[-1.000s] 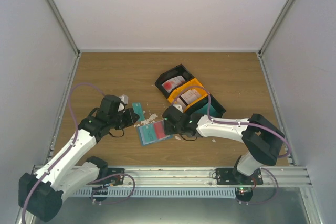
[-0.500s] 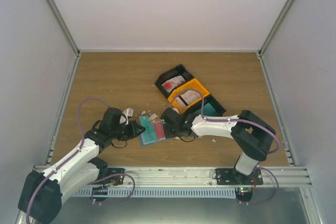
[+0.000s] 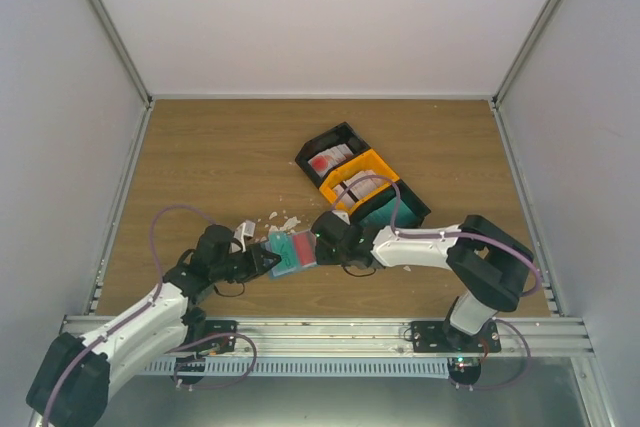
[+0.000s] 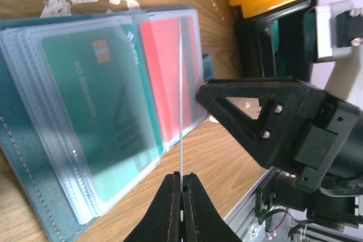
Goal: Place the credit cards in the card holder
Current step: Insert the credit card into the card holder.
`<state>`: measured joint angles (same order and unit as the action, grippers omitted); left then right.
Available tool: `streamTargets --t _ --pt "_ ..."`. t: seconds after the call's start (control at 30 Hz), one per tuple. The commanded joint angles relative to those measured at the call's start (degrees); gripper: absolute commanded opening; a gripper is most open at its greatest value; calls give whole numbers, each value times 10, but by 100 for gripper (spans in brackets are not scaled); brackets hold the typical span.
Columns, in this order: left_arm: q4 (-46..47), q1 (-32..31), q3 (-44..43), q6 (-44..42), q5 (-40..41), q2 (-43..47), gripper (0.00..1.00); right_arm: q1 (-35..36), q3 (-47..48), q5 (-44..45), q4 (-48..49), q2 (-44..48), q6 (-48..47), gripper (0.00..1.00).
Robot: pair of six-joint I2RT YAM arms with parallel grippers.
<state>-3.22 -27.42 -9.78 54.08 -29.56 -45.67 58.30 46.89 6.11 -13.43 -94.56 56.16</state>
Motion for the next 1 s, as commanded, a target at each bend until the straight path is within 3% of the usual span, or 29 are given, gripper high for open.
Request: streamTargets --t 0.0,0.97 --pt "73 -15 27 37 44 38 0 9 -28 1 -28 -4 40 34" --pt "224 -67 61 84 76 -75 0 13 -66 -14 -7 27 61 34"
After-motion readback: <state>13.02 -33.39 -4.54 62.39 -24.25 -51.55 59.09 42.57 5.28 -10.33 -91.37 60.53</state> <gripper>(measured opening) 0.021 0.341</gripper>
